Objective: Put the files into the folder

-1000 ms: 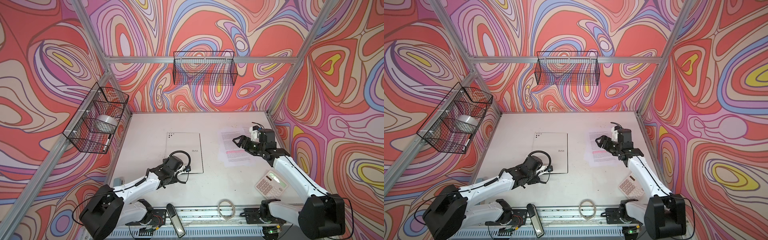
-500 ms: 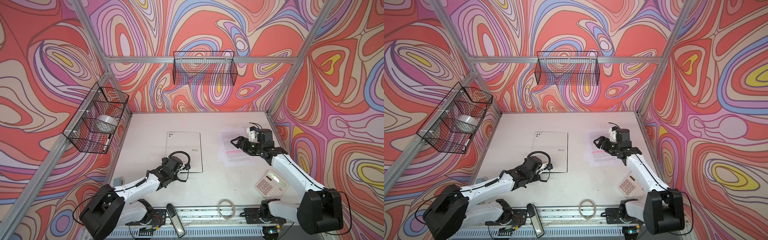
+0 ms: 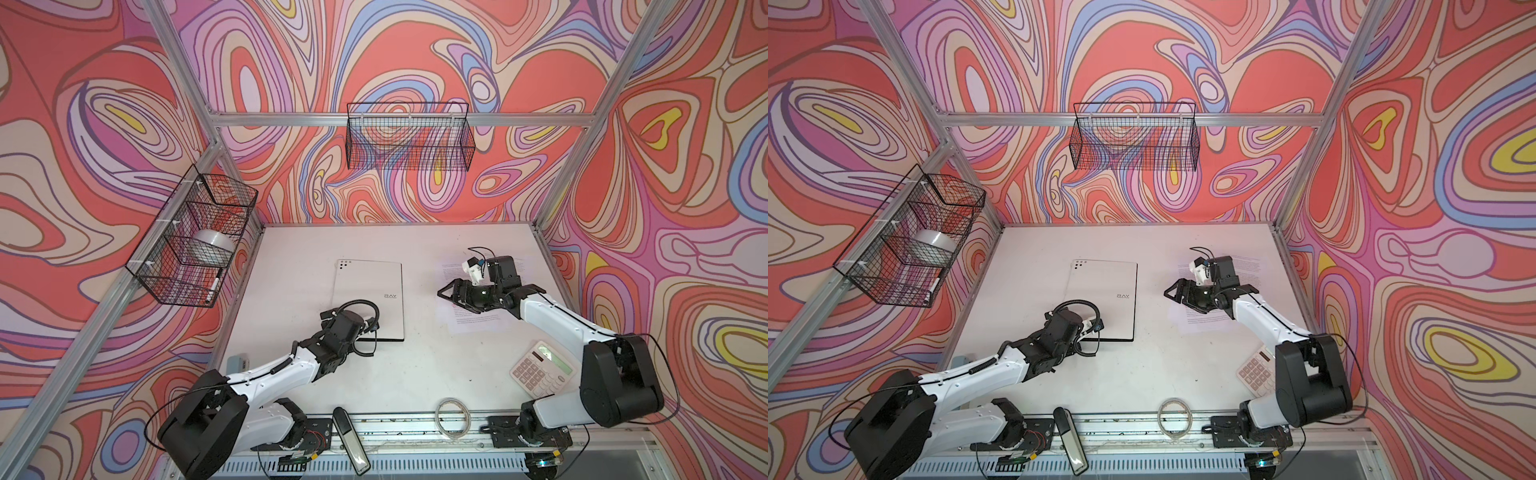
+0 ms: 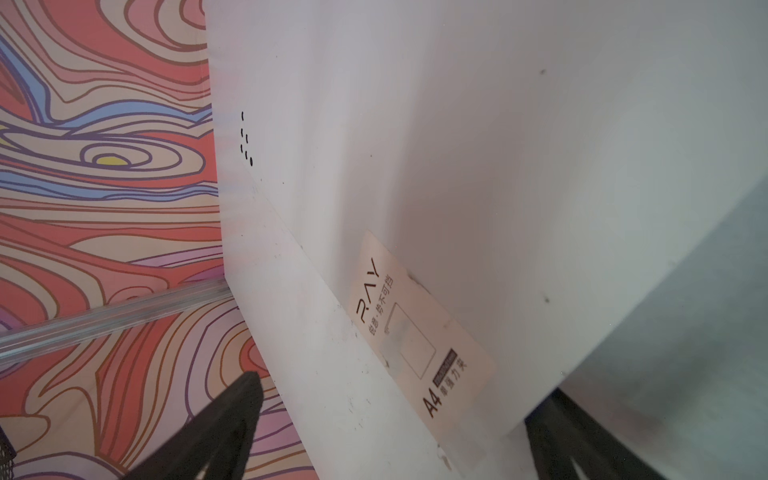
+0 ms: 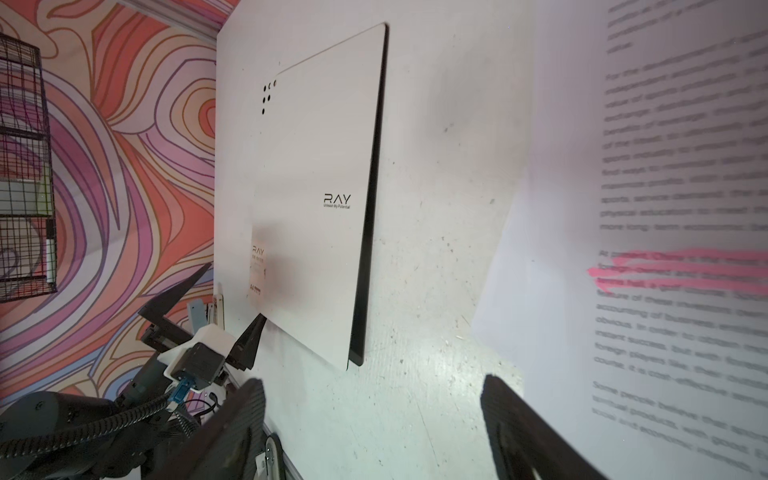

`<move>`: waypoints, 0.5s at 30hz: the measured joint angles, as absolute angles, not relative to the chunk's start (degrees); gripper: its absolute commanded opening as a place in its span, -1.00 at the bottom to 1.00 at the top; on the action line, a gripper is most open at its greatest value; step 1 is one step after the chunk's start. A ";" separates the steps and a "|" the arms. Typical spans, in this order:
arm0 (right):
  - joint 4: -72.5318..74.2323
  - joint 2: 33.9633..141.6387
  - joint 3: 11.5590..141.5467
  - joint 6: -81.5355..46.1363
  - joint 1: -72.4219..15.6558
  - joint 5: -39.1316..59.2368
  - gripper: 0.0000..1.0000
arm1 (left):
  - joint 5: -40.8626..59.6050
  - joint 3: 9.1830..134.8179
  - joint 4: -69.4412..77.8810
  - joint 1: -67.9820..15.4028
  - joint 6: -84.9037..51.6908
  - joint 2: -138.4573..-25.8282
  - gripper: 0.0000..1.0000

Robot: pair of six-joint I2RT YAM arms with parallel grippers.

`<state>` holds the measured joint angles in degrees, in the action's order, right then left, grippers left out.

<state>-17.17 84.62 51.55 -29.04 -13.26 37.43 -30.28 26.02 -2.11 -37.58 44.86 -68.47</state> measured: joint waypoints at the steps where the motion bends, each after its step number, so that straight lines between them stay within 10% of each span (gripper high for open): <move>1: -16.62 85.65 51.75 -29.04 -13.72 37.93 0.73 | -30.63 26.02 -2.02 -37.58 44.66 -68.38 0.95; 15: -5.61 97.19 52.23 -33.43 -20.88 42.59 0.70 | -32.97 26.02 -1.85 -37.58 40.62 -68.27 0.95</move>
